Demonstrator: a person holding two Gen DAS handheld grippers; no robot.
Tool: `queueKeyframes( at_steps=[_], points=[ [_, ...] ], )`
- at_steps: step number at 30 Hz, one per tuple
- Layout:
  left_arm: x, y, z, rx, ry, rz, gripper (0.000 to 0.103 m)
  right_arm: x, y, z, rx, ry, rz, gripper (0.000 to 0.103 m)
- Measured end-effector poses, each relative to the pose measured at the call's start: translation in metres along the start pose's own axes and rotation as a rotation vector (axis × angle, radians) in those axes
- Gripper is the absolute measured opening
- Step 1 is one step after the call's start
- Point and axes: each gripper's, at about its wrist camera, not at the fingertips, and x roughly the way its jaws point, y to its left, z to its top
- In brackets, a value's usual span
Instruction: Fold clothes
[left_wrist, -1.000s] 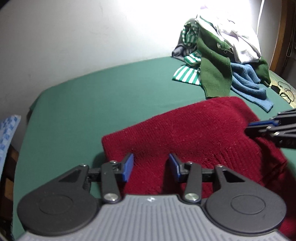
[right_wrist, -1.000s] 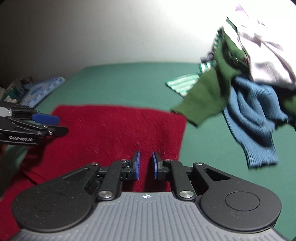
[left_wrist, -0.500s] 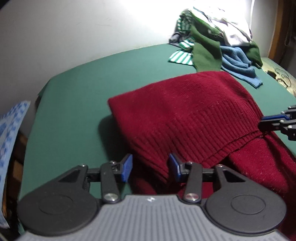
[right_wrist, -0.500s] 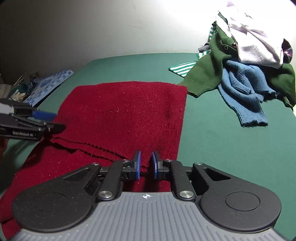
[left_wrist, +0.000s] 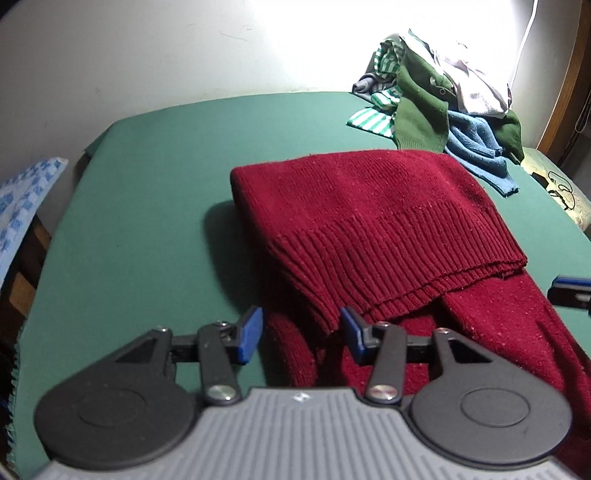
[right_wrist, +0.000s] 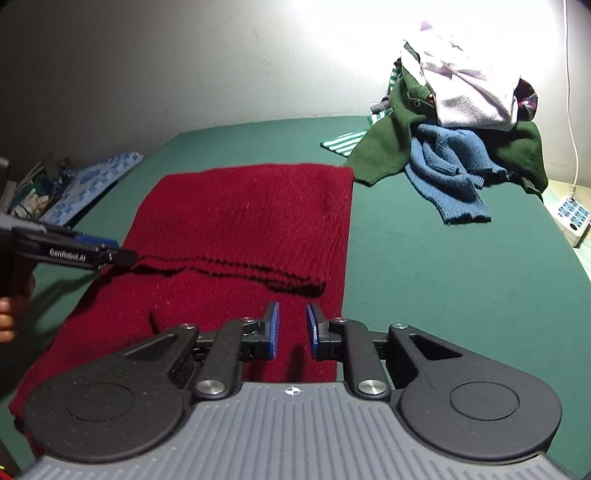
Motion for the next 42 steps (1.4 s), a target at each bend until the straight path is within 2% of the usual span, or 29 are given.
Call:
queueKeyframes(
  at_steps=[5,10,12,13,16,21,24,27,31,33,38,41,42],
  points=[
    [0.000,0.005,-0.003,-0.010,0.006,0.012,0.056,0.012,0.001,-0.013,0.017,0.040,-0.003,0.016],
    [-0.026,0.009,-0.016,-0.008,-0.010,0.067,0.054,0.009,-0.010,-0.017,-0.007,0.049,0.007,0.016],
    [-0.037,0.009,-0.025,-0.008,0.000,0.091,0.052,0.006,-0.015,-0.014,-0.013,0.049,0.021,0.019],
    [-0.044,0.010,-0.030,-0.034,0.007,0.079,0.052,0.004,-0.019,-0.013,-0.002,0.047,0.042,0.021],
    [-0.061,0.012,-0.045,-0.154,0.033,-0.018,0.056,0.000,-0.024,-0.013,0.028,0.055,0.119,0.024],
    [-0.079,-0.005,-0.067,-0.246,0.035,-0.004,0.057,0.003,-0.016,-0.025,-0.057,0.073,0.187,0.026],
    [-0.079,-0.015,-0.078,-0.286,0.049,0.013,0.057,0.002,-0.016,-0.035,-0.095,0.037,0.209,0.026],
    [-0.072,-0.017,-0.086,-0.341,0.071,0.025,0.058,0.002,-0.023,-0.041,-0.059,0.016,0.244,0.030],
    [-0.069,-0.024,-0.090,-0.361,0.061,0.037,0.066,0.005,-0.033,-0.039,-0.028,0.029,0.285,0.031],
    [-0.067,-0.027,-0.090,-0.334,0.072,0.021,0.076,0.002,-0.035,-0.038,-0.033,0.037,0.288,0.032],
    [-0.065,-0.026,-0.089,-0.305,0.108,-0.057,0.089,-0.009,-0.038,-0.041,-0.028,0.068,0.252,0.057],
    [-0.064,-0.023,-0.090,-0.307,0.134,-0.125,0.098,-0.014,-0.041,-0.047,0.018,0.108,0.216,0.060],
    [-0.065,-0.022,-0.090,-0.305,0.139,-0.146,0.098,-0.016,-0.043,-0.050,0.051,0.111,0.218,0.060]
  ],
)
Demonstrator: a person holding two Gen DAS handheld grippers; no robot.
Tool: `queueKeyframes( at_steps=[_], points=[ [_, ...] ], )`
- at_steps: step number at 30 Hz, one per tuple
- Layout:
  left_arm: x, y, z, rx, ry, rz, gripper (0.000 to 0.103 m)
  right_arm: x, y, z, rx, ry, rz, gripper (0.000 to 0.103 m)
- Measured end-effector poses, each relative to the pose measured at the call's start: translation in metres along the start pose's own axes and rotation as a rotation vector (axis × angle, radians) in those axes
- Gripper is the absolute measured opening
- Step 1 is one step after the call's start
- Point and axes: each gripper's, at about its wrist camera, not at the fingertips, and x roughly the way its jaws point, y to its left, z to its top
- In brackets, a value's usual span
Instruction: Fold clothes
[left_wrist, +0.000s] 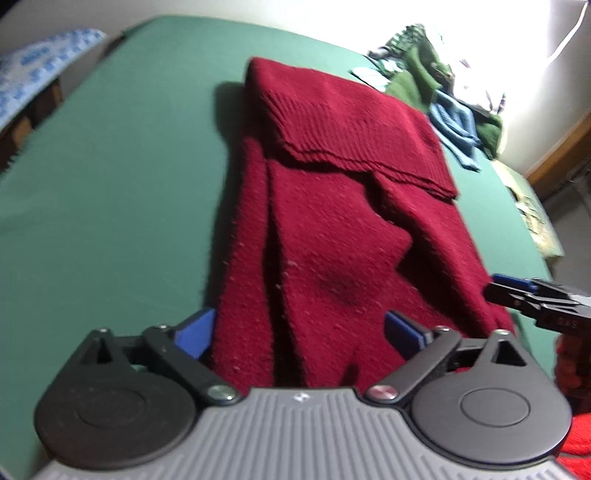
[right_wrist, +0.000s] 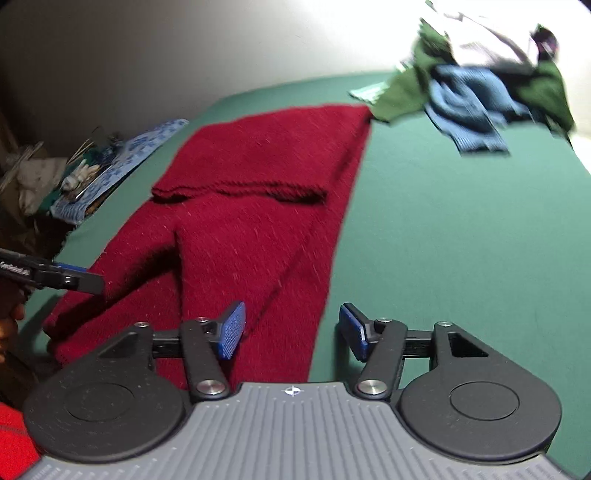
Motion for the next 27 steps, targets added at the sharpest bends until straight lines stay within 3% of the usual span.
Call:
queueKeyframes(
  at_steps=[5,9,10,12,13,15,18,24,26,27],
  points=[
    [-0.005,0.006,-0.004,0.050,0.016,-0.072,0.096,-0.006,0.000,-0.010,0.098,-0.001,0.027,0.051],
    [-0.007,0.020,0.000,0.013,0.017,-0.148,0.095,-0.007,0.008,-0.014,0.135,-0.004,0.018,0.046],
    [-0.007,0.023,0.001,0.002,0.012,-0.161,0.093,-0.007,0.011,-0.016,0.135,-0.008,0.009,0.039],
    [-0.009,0.025,0.000,0.007,-0.011,-0.142,0.071,-0.006,0.011,-0.016,0.130,-0.018,-0.026,0.018],
    [-0.010,0.027,0.000,0.016,-0.015,-0.132,0.065,-0.006,0.009,-0.017,0.141,-0.014,-0.049,0.010],
    [-0.011,0.030,-0.002,0.033,-0.021,-0.114,0.036,-0.009,0.006,-0.018,0.166,-0.007,-0.063,0.009],
    [-0.013,0.039,-0.005,0.008,-0.015,-0.142,0.024,-0.010,0.013,-0.019,0.127,0.005,-0.093,0.009],
    [-0.012,0.041,-0.004,0.035,-0.023,-0.136,0.025,-0.008,0.014,-0.019,0.128,-0.013,-0.131,0.007],
    [-0.016,0.042,-0.002,0.034,0.000,-0.142,0.025,-0.009,0.013,-0.018,0.131,-0.003,-0.120,0.015],
    [-0.020,0.042,-0.002,0.041,0.006,-0.146,0.027,-0.012,0.012,-0.016,0.143,0.014,-0.113,0.028]
  ],
)
